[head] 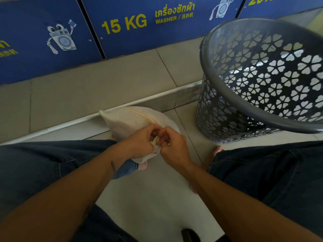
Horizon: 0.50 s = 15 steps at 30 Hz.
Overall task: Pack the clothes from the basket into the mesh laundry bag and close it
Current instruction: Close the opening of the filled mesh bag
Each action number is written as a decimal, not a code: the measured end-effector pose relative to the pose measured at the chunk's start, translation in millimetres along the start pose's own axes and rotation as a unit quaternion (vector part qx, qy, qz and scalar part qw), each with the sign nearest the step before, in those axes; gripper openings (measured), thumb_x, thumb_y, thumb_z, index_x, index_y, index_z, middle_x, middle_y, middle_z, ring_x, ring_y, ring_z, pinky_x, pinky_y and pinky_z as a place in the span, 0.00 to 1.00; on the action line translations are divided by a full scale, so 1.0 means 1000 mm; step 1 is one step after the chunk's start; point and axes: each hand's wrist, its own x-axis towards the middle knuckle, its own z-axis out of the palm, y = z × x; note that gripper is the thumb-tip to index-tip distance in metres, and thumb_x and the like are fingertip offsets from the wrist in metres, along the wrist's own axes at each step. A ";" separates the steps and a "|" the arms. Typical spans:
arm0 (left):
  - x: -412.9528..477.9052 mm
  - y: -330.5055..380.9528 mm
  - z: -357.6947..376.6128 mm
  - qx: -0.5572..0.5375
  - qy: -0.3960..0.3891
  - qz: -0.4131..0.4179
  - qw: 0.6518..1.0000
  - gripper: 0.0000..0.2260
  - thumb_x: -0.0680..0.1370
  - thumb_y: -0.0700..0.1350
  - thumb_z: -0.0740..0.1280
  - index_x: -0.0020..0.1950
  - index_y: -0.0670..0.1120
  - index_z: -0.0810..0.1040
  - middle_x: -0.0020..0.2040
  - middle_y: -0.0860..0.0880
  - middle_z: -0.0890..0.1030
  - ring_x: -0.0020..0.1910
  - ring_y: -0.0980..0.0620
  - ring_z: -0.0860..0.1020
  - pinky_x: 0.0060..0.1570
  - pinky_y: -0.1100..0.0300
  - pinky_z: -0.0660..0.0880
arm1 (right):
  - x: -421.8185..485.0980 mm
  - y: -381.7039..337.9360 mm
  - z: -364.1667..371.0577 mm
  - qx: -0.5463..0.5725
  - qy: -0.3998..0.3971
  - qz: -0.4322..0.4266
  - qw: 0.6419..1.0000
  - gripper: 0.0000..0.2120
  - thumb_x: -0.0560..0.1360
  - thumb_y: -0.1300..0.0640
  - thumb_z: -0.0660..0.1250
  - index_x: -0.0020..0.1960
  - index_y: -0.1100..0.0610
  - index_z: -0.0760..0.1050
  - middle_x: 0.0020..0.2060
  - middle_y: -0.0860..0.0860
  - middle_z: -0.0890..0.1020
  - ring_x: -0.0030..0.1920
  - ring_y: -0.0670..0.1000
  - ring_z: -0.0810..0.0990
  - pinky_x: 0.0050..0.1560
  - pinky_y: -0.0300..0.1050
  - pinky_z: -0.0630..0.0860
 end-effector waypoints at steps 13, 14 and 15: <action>-0.004 0.001 0.008 0.001 0.029 0.022 0.999 0.28 0.67 0.38 0.75 0.63 0.55 0.71 0.56 0.56 0.78 0.56 0.58 0.77 0.56 0.64 0.74 | 0.001 -0.003 -0.003 -0.038 -0.019 -0.027 0.999 0.14 0.71 0.71 0.66 0.48 0.54 0.79 0.38 0.43 0.81 0.41 0.41 0.80 0.39 0.31 0.76; -0.004 0.002 0.010 0.016 0.038 0.030 0.999 0.27 0.68 0.38 0.75 0.63 0.54 0.71 0.55 0.56 0.78 0.55 0.59 0.77 0.54 0.68 0.73 | 0.000 -0.004 -0.003 -0.031 -0.025 -0.023 0.999 0.14 0.70 0.71 0.67 0.47 0.54 0.79 0.37 0.43 0.80 0.40 0.41 0.79 0.38 0.30 0.75; -0.005 0.003 0.011 0.033 0.047 0.040 0.998 0.27 0.68 0.39 0.74 0.63 0.53 0.71 0.55 0.56 0.78 0.54 0.59 0.77 0.52 0.69 0.73 | 0.000 -0.006 -0.004 -0.022 -0.029 -0.017 0.999 0.14 0.69 0.71 0.68 0.46 0.54 0.78 0.36 0.43 0.79 0.39 0.41 0.79 0.36 0.31 0.74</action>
